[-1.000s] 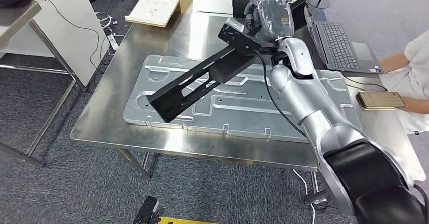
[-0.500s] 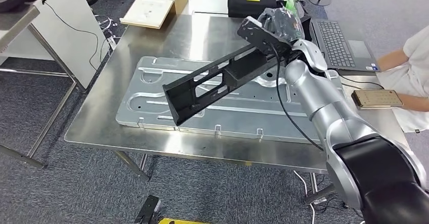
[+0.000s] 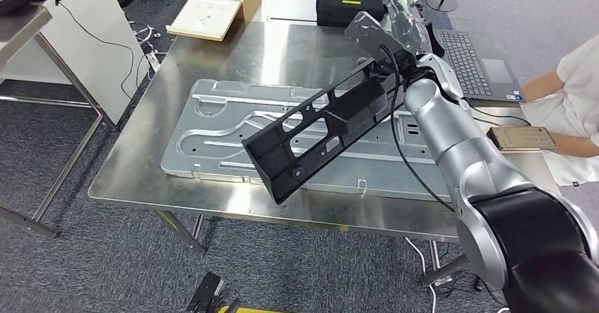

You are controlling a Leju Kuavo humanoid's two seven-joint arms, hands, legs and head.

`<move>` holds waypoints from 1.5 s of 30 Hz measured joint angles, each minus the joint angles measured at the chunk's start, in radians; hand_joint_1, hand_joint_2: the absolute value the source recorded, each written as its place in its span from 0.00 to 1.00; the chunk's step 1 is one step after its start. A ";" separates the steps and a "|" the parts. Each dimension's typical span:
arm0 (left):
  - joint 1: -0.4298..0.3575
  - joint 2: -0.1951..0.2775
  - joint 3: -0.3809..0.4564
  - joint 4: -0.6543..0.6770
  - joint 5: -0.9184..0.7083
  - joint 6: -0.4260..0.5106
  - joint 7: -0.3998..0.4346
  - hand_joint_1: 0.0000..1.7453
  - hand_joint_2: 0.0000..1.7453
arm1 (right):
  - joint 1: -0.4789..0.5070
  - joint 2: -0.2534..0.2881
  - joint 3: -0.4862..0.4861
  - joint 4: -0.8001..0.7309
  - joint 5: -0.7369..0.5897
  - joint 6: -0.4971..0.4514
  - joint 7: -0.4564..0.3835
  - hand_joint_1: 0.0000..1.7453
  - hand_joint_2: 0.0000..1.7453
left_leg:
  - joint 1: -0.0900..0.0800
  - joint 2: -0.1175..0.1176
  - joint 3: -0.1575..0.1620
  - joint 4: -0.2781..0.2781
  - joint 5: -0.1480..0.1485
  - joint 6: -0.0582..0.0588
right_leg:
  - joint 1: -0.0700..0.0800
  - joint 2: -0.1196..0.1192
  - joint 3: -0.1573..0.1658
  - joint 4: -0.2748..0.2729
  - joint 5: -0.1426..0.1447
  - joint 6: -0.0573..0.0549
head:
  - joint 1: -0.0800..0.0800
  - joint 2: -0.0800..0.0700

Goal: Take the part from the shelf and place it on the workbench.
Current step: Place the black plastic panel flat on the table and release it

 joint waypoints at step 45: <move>0.005 0.003 0.001 0.000 0.008 0.029 -0.013 0.00 0.00 | 0.155 -0.019 -0.098 -0.186 -0.099 -0.116 -0.296 0.00 0.00 | 0.004 -0.002 0.007 0.006 -0.012 -0.032 | -0.015 -0.005 0.014 -0.011 0.002 0.001 | 0.001 0.000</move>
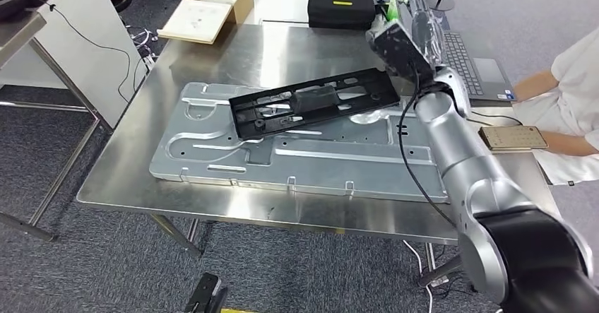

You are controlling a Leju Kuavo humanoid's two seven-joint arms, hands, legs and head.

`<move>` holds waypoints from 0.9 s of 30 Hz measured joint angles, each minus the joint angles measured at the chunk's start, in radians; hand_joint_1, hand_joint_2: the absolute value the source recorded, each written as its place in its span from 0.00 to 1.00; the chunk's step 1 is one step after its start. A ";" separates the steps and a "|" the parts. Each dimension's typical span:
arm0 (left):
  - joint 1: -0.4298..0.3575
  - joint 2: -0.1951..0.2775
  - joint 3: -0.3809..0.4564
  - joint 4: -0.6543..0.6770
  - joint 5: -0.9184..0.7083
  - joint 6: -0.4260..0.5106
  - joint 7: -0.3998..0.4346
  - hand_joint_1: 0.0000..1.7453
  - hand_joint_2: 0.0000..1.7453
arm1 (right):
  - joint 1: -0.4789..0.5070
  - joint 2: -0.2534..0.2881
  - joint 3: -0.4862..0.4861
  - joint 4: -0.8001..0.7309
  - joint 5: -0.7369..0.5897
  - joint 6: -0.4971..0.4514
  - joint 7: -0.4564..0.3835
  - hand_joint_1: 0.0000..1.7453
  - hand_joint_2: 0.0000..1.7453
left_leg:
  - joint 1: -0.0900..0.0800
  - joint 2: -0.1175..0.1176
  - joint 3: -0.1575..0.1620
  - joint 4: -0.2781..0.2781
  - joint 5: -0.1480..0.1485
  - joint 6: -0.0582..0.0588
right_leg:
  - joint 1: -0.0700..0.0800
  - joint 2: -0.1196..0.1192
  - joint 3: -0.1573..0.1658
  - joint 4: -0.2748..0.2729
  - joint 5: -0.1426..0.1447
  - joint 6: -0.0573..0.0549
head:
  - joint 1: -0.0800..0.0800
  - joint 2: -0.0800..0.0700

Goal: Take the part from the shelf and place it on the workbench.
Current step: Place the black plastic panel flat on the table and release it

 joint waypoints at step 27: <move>0.019 0.002 0.000 0.000 0.015 0.018 -0.007 0.00 0.00 | 0.517 0.062 0.260 -0.703 0.083 -0.228 -0.047 0.00 0.00 | 0.000 -0.047 0.011 -0.003 -0.003 0.021 | -0.008 0.042 0.020 0.023 -0.031 0.016 | 0.000 0.000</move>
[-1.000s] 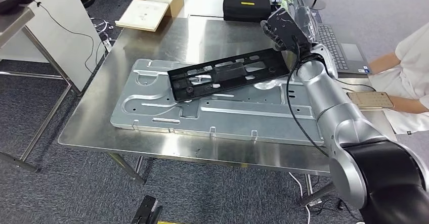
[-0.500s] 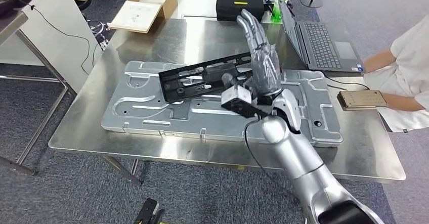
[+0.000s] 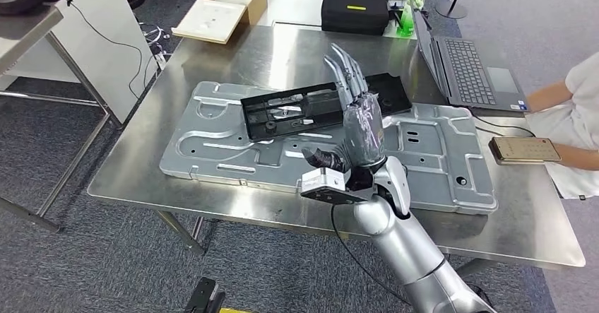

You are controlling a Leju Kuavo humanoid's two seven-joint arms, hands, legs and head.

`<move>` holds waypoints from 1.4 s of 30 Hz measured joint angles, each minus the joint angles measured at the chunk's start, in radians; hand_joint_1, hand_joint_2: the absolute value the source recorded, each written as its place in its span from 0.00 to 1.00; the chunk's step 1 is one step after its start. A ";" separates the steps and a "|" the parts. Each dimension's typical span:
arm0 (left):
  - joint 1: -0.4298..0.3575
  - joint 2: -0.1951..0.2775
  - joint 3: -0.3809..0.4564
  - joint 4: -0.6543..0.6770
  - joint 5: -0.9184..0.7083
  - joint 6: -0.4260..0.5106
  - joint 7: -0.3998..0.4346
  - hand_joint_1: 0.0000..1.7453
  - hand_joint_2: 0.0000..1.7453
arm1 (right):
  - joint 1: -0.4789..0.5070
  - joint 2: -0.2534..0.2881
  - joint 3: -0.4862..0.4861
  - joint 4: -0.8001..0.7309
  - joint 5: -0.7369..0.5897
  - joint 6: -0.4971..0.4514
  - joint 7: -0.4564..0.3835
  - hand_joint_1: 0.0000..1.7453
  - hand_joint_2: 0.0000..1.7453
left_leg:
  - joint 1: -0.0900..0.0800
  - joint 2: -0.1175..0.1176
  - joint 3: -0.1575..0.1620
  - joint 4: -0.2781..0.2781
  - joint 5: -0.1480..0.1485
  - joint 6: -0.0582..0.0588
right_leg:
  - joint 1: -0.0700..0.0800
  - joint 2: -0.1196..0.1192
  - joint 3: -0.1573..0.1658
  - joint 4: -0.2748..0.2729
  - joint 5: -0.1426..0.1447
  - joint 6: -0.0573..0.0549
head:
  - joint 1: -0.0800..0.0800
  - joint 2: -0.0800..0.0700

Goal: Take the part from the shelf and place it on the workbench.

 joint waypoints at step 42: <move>0.001 -0.004 -0.001 0.000 0.003 0.004 0.005 0.00 0.00 | 0.014 -0.005 0.019 -0.045 0.044 0.002 0.006 0.00 0.00 | 0.004 0.046 -0.134 0.240 -0.079 -0.036 | 0.008 -0.098 0.039 -0.052 0.001 -0.043 | -0.010 0.000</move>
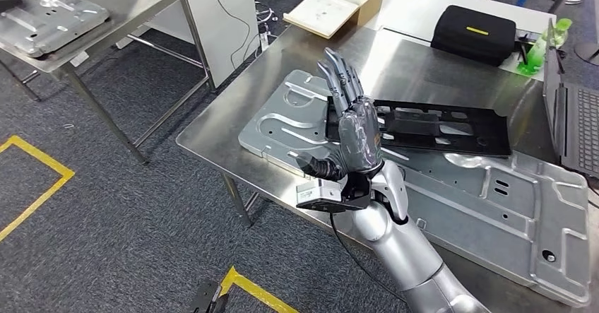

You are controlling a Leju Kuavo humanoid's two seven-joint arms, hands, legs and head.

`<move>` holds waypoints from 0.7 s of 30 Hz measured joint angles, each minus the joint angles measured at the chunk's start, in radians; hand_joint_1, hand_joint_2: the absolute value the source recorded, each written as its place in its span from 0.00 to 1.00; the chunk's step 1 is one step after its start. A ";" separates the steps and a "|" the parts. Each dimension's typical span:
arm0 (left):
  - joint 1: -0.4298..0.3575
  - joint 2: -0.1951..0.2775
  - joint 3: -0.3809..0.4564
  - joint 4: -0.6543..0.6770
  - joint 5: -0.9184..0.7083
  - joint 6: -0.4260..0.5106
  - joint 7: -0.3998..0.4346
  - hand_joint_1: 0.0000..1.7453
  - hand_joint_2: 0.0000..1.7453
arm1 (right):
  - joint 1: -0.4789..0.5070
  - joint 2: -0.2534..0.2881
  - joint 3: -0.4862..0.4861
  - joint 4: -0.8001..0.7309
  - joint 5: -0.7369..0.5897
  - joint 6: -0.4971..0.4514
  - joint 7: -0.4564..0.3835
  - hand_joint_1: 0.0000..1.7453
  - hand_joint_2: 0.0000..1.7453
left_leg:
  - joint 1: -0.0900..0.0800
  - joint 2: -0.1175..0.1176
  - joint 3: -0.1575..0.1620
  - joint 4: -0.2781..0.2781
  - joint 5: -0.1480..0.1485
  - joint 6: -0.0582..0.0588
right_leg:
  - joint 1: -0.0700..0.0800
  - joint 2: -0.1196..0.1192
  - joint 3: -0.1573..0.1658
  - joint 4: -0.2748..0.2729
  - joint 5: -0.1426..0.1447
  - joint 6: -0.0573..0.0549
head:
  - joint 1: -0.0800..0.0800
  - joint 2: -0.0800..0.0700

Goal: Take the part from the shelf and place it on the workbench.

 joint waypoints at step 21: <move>0.025 0.027 -0.001 0.000 -0.003 0.000 0.008 0.00 0.00 | 0.034 -0.002 0.001 0.000 -0.043 0.000 -0.014 0.00 0.00 | -0.006 -0.114 0.107 -0.243 0.105 0.036 | 0.006 0.128 -0.014 0.022 -0.008 0.006 | 0.002 0.000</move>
